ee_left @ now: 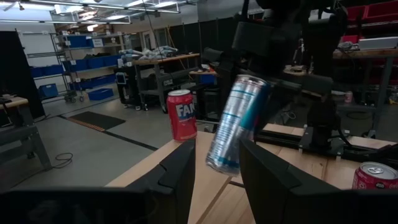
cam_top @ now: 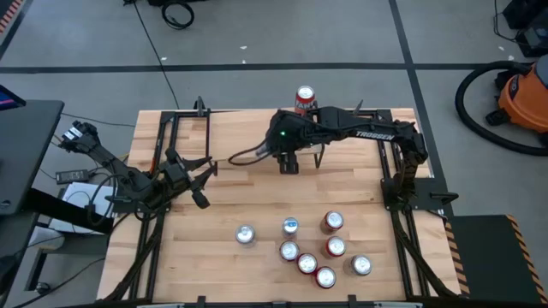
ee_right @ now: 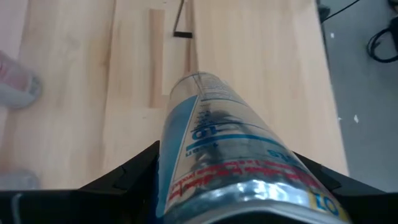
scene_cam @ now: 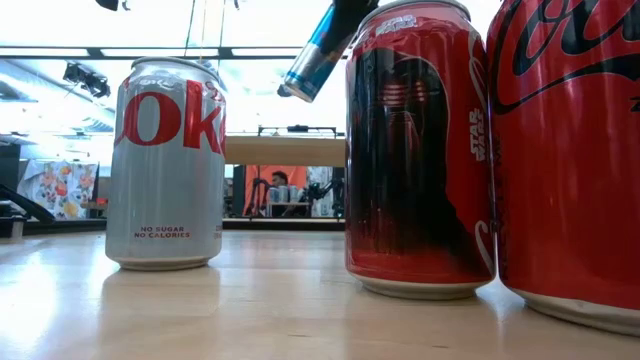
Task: Place canned beverage on shelf
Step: Put the right blue soda can on the shelf
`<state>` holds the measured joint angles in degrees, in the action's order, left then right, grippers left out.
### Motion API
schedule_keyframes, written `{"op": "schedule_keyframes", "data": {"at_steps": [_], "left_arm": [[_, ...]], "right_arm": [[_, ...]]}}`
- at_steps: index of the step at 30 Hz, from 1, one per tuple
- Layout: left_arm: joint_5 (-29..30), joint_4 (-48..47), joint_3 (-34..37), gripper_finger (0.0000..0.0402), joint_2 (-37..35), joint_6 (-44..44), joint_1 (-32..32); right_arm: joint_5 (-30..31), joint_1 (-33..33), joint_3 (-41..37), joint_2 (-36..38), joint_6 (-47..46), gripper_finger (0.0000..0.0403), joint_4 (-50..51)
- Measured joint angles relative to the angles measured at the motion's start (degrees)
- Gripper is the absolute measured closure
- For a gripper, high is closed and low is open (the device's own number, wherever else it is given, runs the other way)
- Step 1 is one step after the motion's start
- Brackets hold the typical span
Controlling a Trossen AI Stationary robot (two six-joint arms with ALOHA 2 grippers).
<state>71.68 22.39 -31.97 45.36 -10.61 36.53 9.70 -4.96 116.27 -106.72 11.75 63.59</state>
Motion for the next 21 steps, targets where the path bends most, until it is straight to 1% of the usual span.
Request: {"op": "schedule_keyframes", "data": {"at_steps": [3,13,15,17,21], "left_arm": [[-0.01,0.00,0.00,0.0269,0.02,-0.01,-0.22],[-0.08,-0.04,0.00,0.0269,0.02,0.36,-2.62],[-1.30,-0.06,0.01,0.0269,0.02,0.66,-2.98],[-2.72,-0.12,0.00,0.0269,0.02,0.73,-3.06],[-3.02,-0.82,0.00,0.0269,0.02,0.79,-3.06]], "right_arm": [[0.96,-0.76,0.00,0.00,1.11,0.0146,-0.83],[1.02,-4.88,0.00,0.00,4.51,0.0146,-2.73],[0.88,-6.09,0.00,0.00,5.41,0.0146,-2.91],[0.16,-7.36,0.00,0.00,6.14,0.0146,-3.77],[-2.66,-10.16,0.00,0.00,8.08,0.0146,-5.17]]}}
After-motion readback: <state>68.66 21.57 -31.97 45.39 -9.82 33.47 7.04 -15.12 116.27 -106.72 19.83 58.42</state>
